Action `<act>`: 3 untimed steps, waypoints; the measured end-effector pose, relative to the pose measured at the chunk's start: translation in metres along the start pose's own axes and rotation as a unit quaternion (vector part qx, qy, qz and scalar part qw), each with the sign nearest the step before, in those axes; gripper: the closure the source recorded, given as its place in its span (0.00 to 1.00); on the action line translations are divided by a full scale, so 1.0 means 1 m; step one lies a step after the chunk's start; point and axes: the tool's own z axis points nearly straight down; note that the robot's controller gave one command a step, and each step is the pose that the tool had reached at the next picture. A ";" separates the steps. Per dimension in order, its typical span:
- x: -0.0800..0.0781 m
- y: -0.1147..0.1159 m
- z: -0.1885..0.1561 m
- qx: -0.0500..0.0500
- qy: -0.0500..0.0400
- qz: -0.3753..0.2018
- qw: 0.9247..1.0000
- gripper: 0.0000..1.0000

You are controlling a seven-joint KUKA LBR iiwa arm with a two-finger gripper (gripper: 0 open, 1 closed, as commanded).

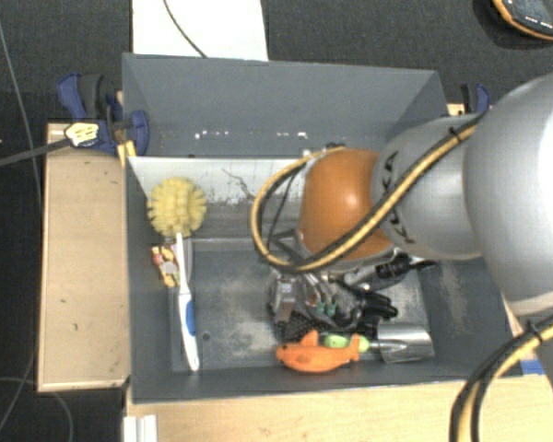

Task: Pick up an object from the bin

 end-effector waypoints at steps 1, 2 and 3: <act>0.001 0.000 -0.003 0.000 0.002 0.000 1.000 1.00; 0.002 -0.001 -0.018 0.001 0.003 0.001 1.000 1.00; 0.001 -0.001 -0.034 0.001 0.003 0.002 1.000 1.00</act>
Offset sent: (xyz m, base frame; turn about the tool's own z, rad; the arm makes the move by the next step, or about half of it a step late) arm -0.0001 0.0000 0.0473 0.0004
